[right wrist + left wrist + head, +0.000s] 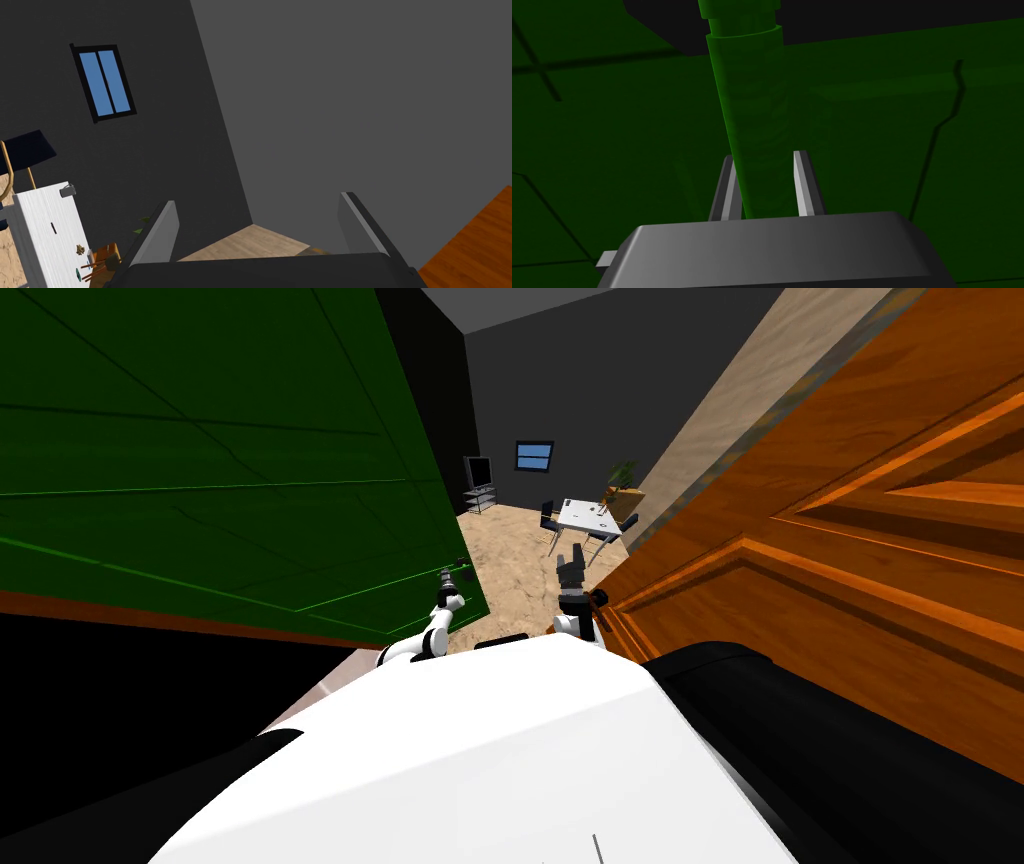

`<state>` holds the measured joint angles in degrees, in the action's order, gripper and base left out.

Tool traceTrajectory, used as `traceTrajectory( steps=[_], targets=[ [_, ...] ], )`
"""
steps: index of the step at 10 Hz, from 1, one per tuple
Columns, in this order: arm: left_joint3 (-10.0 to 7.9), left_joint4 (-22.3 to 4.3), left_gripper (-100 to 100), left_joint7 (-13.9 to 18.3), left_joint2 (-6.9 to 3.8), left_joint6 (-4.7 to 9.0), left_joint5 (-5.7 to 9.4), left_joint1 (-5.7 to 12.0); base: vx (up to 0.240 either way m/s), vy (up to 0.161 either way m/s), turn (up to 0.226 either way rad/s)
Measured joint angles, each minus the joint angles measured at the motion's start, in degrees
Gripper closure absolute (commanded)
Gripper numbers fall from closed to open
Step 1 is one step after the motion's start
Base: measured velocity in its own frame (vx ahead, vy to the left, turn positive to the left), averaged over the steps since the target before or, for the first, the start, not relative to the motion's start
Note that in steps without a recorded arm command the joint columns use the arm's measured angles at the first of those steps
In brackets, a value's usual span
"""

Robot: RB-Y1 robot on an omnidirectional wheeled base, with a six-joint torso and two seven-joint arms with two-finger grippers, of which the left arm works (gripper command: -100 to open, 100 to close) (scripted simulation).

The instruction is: Push the door open

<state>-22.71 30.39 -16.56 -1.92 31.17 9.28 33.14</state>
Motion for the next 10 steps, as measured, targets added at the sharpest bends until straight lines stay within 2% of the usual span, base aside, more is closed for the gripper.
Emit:
traceTrajectory(
  steps=[1,2,3,5,6,9,10],
  targets=[
    [-0.43,0.0,100,-0.3,0.03,0.13,0.13,-0.03,0.105,-0.024,0.039],
    [-0.89,3.8,100,-1.1,1.13,-1.29,0.15,-1.79,0.053,-0.011,0.034],
    [-1.54,0.4,100,-1.6,0.62,0.19,0.44,0.26,0.069,-0.021,0.019],
    [-3.17,1.1,100,-3.5,1.86,0.12,0.87,0.07,0.128,-0.050,0.070],
    [-3.59,-0.9,100,-3.7,1.33,0.86,1.07,0.86,0.140,-0.046,0.070],
    [-6.46,-1.1,100,-6.3,2.82,1.93,1.88,1.13,0.181,-0.084,0.093],
    [-7.47,-2.1,100,-7.2,3.02,2.67,2.20,1.73,0.146,-0.129,0.088]
  ],
)
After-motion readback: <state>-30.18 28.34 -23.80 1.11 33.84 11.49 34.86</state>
